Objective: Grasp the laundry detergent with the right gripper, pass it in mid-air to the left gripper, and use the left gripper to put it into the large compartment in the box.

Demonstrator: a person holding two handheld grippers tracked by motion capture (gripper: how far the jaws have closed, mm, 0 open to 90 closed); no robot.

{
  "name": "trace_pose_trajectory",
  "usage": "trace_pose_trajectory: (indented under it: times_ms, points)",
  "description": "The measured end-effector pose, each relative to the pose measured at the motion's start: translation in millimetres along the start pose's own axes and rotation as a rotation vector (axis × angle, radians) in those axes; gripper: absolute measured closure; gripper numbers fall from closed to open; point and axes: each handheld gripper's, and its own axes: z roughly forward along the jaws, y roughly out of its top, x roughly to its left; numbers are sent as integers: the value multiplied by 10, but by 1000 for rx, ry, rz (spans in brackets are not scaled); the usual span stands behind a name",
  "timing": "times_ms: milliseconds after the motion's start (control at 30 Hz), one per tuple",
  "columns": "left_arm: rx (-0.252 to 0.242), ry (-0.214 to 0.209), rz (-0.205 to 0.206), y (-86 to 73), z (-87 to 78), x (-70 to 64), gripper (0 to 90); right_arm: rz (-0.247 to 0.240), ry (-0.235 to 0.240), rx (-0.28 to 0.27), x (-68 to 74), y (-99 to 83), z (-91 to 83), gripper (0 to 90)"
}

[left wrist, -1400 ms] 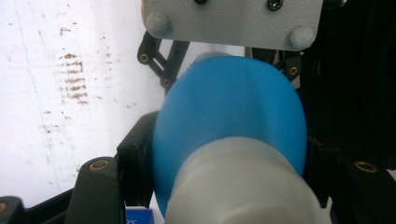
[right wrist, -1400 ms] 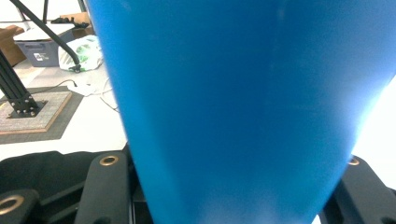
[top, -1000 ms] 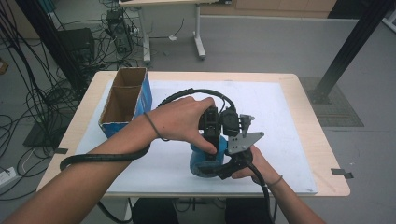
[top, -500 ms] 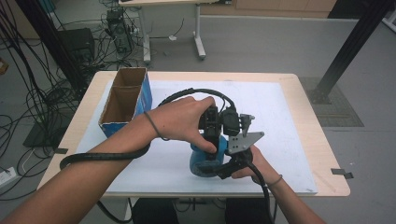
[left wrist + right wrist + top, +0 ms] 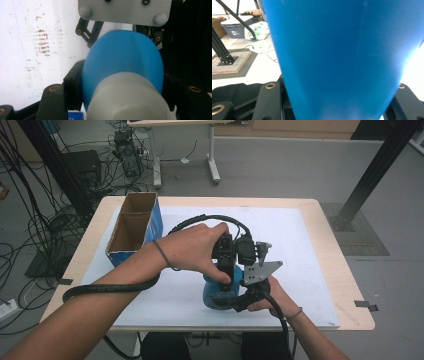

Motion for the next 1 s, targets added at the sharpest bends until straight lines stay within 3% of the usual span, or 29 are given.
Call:
trace_pose_trajectory:
  times_ms: [1000]
  points:
    - [-16, 6, -2, -37, -19, 11, 375, -2, -4, -3, -16, 12, -8, 424]
